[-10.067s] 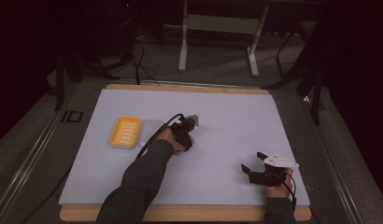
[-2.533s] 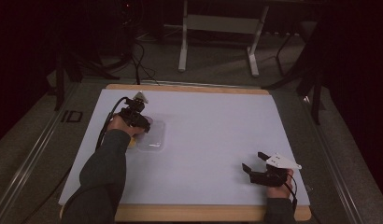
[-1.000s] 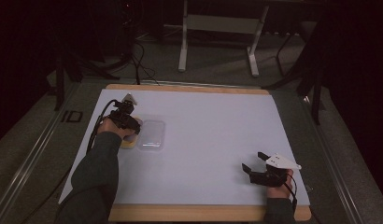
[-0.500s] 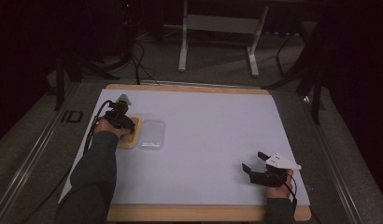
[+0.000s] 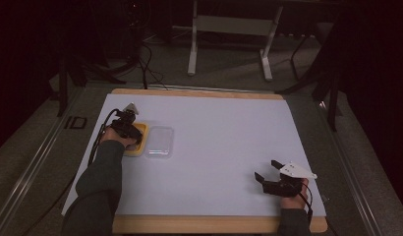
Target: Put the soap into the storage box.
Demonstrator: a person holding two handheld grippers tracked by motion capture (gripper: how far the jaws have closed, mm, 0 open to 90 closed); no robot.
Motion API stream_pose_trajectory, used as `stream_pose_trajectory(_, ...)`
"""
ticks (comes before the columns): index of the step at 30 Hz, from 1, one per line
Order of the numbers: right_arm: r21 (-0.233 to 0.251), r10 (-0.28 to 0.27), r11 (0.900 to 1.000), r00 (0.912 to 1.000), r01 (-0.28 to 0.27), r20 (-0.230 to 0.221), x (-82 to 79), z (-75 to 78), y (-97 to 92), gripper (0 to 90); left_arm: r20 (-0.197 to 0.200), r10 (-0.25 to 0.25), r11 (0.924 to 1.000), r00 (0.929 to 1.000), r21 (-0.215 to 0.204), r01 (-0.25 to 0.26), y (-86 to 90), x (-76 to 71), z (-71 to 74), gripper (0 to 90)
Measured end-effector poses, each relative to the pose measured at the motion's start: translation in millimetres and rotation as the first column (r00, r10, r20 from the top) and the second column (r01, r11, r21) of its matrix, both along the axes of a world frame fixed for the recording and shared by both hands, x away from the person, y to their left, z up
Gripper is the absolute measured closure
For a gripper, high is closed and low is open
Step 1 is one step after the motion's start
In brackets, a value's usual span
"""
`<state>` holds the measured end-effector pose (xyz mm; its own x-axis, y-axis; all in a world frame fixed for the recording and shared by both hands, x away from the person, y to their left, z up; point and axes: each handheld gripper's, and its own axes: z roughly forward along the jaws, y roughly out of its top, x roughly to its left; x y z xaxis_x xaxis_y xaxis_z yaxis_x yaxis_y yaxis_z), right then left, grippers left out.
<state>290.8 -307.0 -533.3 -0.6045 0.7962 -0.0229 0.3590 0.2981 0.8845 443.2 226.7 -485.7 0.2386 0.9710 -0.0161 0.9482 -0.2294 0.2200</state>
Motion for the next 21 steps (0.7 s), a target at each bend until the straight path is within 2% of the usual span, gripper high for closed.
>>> stream_pose_trajectory(3, 0.0, 0.0, 1.0, 1.0, 0.0, 0.0, 0.0, 0.0, 0.0, 15.8, 0.044, 0.003, 1.0, 0.999, 0.0, -0.003, 2.2, -2.2, 8.0, 36.0)
stream_pose_trajectory(6, -0.001, 0.0, 1.0, 1.0, 0.0, 0.001, -0.1, 0.0, 0.1, 15.8, 0.089, 0.018, 0.9993, 0.9958, -0.034, -0.015, 6.2, -5.3, 18.2, 35.5)
stream_pose_trajectory(9, -0.001, -0.001, 1.0, 1.0, 0.001, 0.0, 0.0, 0.0, 0.1, 15.9, 0.124, 0.027, 0.9991, 0.992, -0.034, -0.023, 8.8, -8.7, 26.7, 34.1)
stream_pose_trajectory(15, -0.001, -0.002, 1.0, 1.0, 0.002, -0.001, 0.1, 0.0, 0.1, 15.9, 0.213, -0.011, 0.9977, 0.9769, -0.063, 0.025, 7.0, -17.4, 42.5, 34.9)
stream_pose_trajectory(18, 0.007, -0.005, 1.0, 0.9999, 0.005, -0.011, 1.1, 0.0, -0.8, 15.8, 0.251, -0.016, 0.9943, 0.9678, -0.098, 0.042, 4.9, -20.1, 49.5, 36.5)
stream_pose_trajectory(19, 0.01, -0.007, 0.9999, 0.9999, 0.007, -0.014, 1.3, 0.0, -0.9, 15.8, 0.264, -0.025, 0.9937, 0.9641, -0.099, 0.053, 3.3, -21.8, 51.3, 36.6)
stream_pose_trajectory(20, 0.01, -0.007, 0.9999, 0.9999, 0.007, -0.014, 1.3, 0.0, -0.9, 15.8, 0.264, -0.025, 0.9937, 0.9641, -0.099, 0.053, 3.3, -21.8, 51.3, 36.7)
stream_pose_trajectory(21, 0.011, -0.008, 0.9999, 0.9998, 0.008, -0.015, 1.5, 0.0, -1.0, 15.8, 0.28, -0.036, 0.9933, 0.9593, -0.095, 0.065, 1.0, -24.5, 53.2, 36.7)
